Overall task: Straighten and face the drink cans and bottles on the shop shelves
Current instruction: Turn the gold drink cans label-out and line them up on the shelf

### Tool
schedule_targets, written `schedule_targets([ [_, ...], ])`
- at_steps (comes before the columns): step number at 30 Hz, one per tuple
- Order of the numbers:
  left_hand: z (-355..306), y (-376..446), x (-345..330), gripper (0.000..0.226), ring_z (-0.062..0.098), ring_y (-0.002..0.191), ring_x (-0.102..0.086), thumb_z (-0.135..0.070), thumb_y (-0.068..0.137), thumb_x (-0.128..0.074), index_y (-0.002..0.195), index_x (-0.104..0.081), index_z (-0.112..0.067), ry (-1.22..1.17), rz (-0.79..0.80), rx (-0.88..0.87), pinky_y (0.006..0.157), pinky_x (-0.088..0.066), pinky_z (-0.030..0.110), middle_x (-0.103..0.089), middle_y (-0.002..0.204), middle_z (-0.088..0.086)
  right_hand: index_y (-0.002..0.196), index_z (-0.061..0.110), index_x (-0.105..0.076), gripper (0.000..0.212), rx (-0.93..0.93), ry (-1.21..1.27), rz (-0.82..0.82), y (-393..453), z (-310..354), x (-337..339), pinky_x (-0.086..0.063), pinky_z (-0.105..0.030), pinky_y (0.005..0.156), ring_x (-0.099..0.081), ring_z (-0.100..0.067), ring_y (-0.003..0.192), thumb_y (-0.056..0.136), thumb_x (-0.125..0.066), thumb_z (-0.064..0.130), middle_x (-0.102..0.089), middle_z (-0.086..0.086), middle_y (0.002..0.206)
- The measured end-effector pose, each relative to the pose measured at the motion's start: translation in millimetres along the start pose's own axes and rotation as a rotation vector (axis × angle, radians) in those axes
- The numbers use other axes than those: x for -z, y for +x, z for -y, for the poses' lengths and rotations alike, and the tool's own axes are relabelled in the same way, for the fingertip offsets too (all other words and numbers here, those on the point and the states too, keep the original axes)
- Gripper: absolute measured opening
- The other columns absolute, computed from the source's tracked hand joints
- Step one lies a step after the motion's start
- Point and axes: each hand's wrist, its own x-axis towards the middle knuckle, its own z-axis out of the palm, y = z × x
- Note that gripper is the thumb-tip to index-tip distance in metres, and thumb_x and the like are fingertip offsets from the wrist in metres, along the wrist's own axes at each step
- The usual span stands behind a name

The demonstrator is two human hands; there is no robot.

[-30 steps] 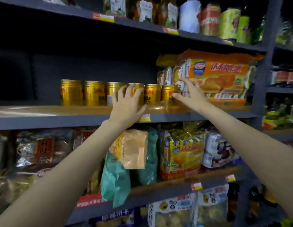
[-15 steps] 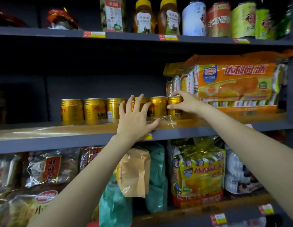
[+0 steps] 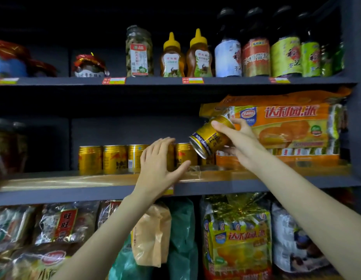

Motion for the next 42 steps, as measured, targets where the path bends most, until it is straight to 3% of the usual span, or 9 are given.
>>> schedule_targets([
  [3, -35, -5, 12, 0.075, -0.004, 0.106, -0.050, -0.069, 0.074, -0.053, 0.133, -0.033, -0.028, -0.491, 0.077, 0.180, 0.091, -0.042, 0.016, -0.049, 0.120, -0.016, 0.120, 0.021, -0.045, 0.052, -0.014, 0.074, 0.071, -11, 0, -16, -0.057, -0.034, 0.070, -0.064, -0.019, 0.094, 0.078, -0.074, 0.029, -0.060, -0.008, 0.112],
  [7, -41, -5, 22, 0.066, 0.018, 0.103, -0.063, -0.049, 0.068, -0.064, 0.124, -0.039, -0.026, -0.971, 0.119, 0.479, 0.088, -0.055, 0.037, -0.058, 0.120, 0.007, 0.118, 0.020, -0.049, 0.057, 0.020, 0.021, 0.200, -22, -1, -26, -0.057, -0.034, 0.076, -0.063, -0.023, 0.102, 0.070, -0.076, 0.034, -0.058, -0.010, 0.118],
  [12, -30, -2, 44, 0.065, 0.007, 0.112, -0.051, -0.024, 0.071, -0.079, 0.126, -0.044, -0.029, -0.532, -0.009, 0.062, 0.092, -0.048, 0.025, -0.052, 0.123, -0.006, 0.115, 0.020, -0.056, 0.032, -0.159, -0.097, 0.411, -26, 0, -10, -0.054, -0.039, 0.085, -0.065, -0.026, 0.099, 0.087, -0.059, 0.035, -0.059, -0.014, 0.120],
  [16, -37, 2, 45, 0.060, 0.005, 0.109, -0.051, -0.034, 0.065, -0.078, 0.119, -0.052, -0.028, -0.450, -0.005, -0.052, 0.092, -0.049, 0.040, -0.052, 0.118, -0.010, 0.116, 0.015, -0.061, 0.035, -0.316, 0.064, 0.487, -34, -2, -13, -0.057, -0.044, 0.083, -0.067, -0.037, 0.097, 0.096, -0.046, 0.039, -0.062, -0.022, 0.117],
  [24, -42, -1, 52, 0.081, 0.001, 0.116, -0.050, -0.027, 0.069, -0.077, 0.131, -0.029, -0.043, -0.612, 0.015, -0.035, 0.088, -0.051, 0.022, -0.048, 0.124, -0.021, 0.127, 0.016, -0.055, 0.060, -0.401, 0.289, 0.596, -36, -2, -17, -0.054, -0.047, 0.088, -0.062, -0.040, 0.108, 0.077, -0.060, 0.048, -0.060, -0.019, 0.127],
  [27, -36, -2, 52, 0.076, 0.006, 0.119, -0.051, -0.021, 0.075, -0.075, 0.135, -0.031, -0.037, -0.601, 0.086, -0.008, 0.096, -0.050, 0.032, -0.046, 0.131, -0.017, 0.124, 0.016, -0.055, 0.059, -0.186, 0.321, 0.424, -35, 0, -25, -0.057, -0.041, 0.083, -0.063, -0.028, 0.107, 0.070, -0.068, 0.035, -0.058, -0.017, 0.128],
  [34, -37, -1, 49, 0.055, 0.033, 0.101, -0.065, -0.026, 0.084, -0.060, 0.134, -0.043, -0.009, -1.431, 0.275, 0.660, 0.079, -0.058, 0.032, -0.054, 0.124, 0.022, 0.122, 0.040, -0.045, 0.066, 0.403, -0.175, 0.298, -44, 0, -26, -0.055, -0.025, 0.078, -0.054, -0.011, 0.109, 0.067, -0.077, 0.022, -0.047, 0.007, 0.124],
  [38, -29, -4, 48, 0.063, 0.027, 0.102, -0.066, -0.018, 0.074, -0.065, 0.132, -0.043, -0.016, -1.370, 0.194, 0.519, 0.081, -0.057, 0.034, -0.056, 0.124, 0.018, 0.131, 0.033, -0.044, 0.064, 0.139, -0.130, 0.384, -38, 3, -20, -0.055, -0.034, 0.085, -0.056, -0.015, 0.112, 0.072, -0.066, 0.039, -0.050, 0.004, 0.128],
  [42, -23, -5, 50, 0.065, 0.023, 0.108, -0.063, -0.012, 0.072, -0.066, 0.131, -0.041, -0.024, -1.220, 0.195, 0.354, 0.087, -0.055, 0.038, -0.052, 0.128, 0.009, 0.107, 0.020, -0.059, 0.037, -0.054, -0.027, 0.331, -39, 9, -16, -0.059, -0.033, 0.074, -0.067, -0.022, 0.092, 0.077, -0.061, 0.042, -0.062, -0.010, 0.116],
])
